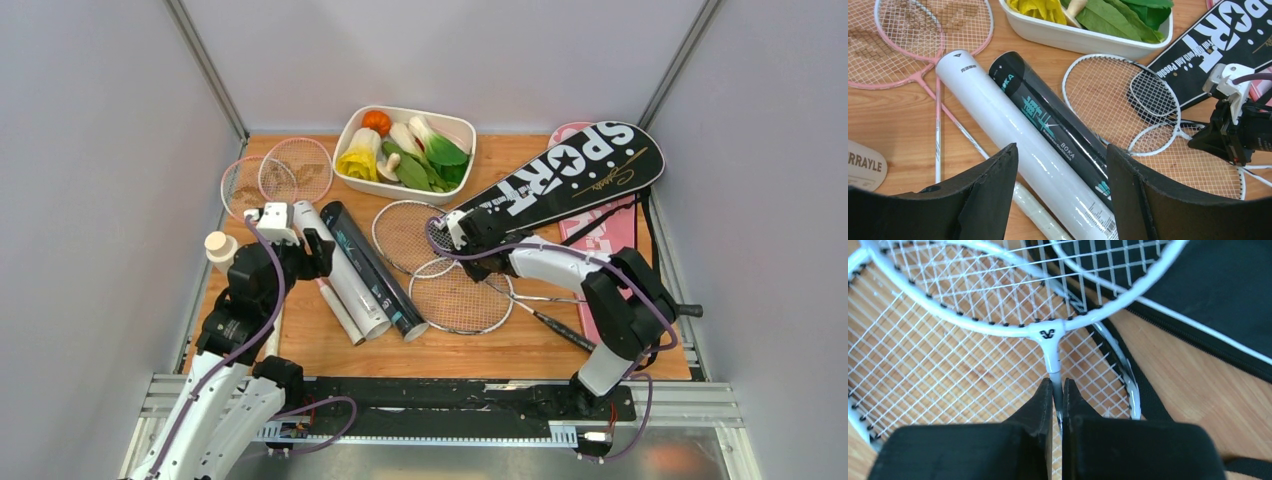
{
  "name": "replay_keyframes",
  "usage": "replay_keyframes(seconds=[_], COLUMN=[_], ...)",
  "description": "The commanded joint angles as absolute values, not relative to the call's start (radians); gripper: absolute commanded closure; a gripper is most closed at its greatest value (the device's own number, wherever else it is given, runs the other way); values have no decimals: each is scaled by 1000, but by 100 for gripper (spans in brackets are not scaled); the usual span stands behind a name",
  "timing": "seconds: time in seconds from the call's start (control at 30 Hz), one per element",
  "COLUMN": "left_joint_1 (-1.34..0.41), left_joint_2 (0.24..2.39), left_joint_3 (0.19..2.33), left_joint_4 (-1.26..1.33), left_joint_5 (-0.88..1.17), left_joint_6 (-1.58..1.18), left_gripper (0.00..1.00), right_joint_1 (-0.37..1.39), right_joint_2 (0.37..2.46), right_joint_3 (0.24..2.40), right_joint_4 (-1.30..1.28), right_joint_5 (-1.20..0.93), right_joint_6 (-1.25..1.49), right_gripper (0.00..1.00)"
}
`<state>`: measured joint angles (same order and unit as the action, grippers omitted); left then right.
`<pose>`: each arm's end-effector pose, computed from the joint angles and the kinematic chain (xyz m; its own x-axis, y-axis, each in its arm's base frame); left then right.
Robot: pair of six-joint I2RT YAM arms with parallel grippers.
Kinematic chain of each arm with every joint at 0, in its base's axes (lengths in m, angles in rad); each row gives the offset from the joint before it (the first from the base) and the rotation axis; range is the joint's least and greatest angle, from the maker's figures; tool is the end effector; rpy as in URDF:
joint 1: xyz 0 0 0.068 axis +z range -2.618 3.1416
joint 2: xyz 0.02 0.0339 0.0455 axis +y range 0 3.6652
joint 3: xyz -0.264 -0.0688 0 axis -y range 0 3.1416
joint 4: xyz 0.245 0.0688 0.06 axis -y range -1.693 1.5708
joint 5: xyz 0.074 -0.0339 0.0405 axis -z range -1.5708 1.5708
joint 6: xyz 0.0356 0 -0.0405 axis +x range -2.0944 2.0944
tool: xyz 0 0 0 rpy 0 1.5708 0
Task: Pack up the badminton gear
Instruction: Place the shuttle tube at the center of the board, then pick up the racket from the center of the board.
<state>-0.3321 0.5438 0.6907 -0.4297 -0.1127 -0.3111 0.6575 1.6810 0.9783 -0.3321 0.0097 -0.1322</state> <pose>0.1267 -0.0395 0.3148 -0.3191 -0.2117 -0.9238 0.1305 0.9556 -0.2641 0.2620 0.2019 0.1691 -0.5945 -0.6256 -0.5051 -0.6916 0.7183 -0.0756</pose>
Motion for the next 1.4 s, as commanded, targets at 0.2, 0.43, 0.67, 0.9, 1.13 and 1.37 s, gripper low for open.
replay_keyframes(seconds=[0.2, 0.43, 0.67, 0.9, 1.13, 1.37], left_joint_1=[-328, -328, -328, -327, -328, -328], left_joint_2=[575, 626, 652, 684, 736, 714], left_joint_3=[788, 855, 872, 823, 798, 725], left_joint_4=[-435, -474, -432, -223, -150, 17], left_joint_5=[-65, -39, 110, 262, 205, 212], left_joint_6=[-352, -410, -471, -600, -633, -675], left_gripper=[32, 32, 27, 25, 40, 95], right_joint_1=[647, 651, 724, 856, 887, 878], right_joint_2=[1443, 1319, 1225, 1267, 1272, 1245], right_joint_3=[999, 982, 1038, 1103, 1098, 1035], right_joint_4=[-444, -459, -380, -288, -200, -121], right_joint_5=[80, -192, -200, -42, -38, -124], right_joint_6=[-106, -79, 110, 243, 308, 280], right_gripper=[100, 100, 100, 100, 100, 74])
